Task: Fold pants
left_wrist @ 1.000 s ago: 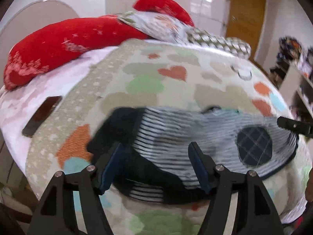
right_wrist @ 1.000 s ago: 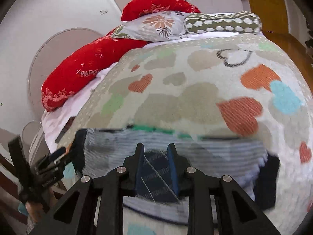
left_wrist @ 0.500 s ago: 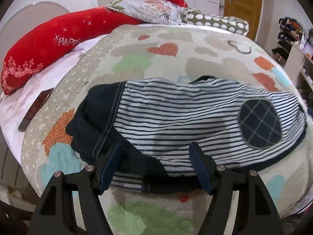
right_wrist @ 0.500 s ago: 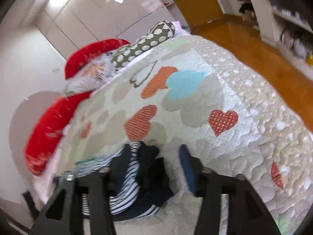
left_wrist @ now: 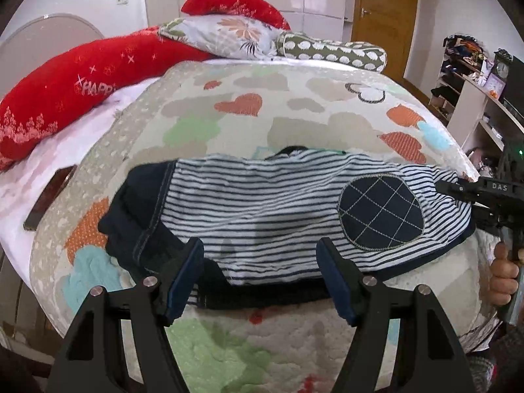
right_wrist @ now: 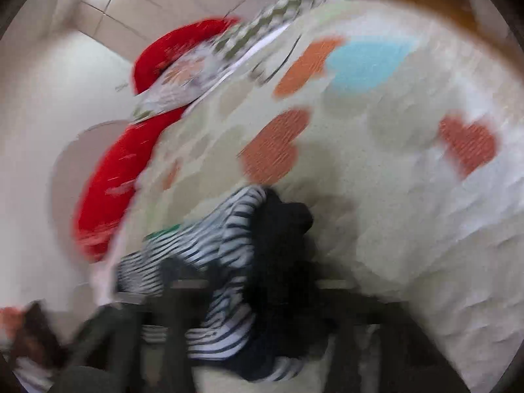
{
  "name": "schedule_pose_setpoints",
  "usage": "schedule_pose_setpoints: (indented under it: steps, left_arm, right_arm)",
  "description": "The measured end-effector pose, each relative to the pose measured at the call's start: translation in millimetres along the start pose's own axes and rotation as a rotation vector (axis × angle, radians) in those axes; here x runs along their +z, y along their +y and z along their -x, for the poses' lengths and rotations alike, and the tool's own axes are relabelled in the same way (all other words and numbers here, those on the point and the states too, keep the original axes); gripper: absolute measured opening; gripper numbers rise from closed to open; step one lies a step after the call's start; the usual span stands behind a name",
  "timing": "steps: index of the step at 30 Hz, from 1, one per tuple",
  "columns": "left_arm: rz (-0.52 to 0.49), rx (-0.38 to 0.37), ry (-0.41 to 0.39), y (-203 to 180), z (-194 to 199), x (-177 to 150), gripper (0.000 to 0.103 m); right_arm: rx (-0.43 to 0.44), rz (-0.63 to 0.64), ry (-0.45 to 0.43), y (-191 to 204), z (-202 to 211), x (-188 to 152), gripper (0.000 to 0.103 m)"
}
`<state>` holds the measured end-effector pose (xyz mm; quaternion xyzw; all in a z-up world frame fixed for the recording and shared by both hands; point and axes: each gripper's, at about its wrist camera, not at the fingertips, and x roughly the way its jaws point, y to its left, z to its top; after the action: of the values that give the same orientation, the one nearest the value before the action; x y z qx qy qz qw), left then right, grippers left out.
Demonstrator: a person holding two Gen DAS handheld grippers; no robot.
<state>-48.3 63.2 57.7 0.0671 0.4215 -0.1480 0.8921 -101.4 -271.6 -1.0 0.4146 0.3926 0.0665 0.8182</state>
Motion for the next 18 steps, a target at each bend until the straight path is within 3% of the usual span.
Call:
schedule_pose_setpoints:
  steps: [7, 14, 18]
  left_arm:
    - [-0.053, 0.034, 0.003, -22, -1, 4, 0.070]
    - [-0.120, -0.065, 0.021, -67, -18, 19, 0.070]
    - [-0.164, -0.078, 0.056, -91, -43, 19, 0.070]
  right_arm:
    - [-0.020, -0.042, -0.107, -8, 27, 0, 0.022]
    - [-0.062, -0.091, -0.177, -32, 58, 11, 0.022]
    - [-0.094, -0.119, -0.190, -42, 64, 10, 0.032]
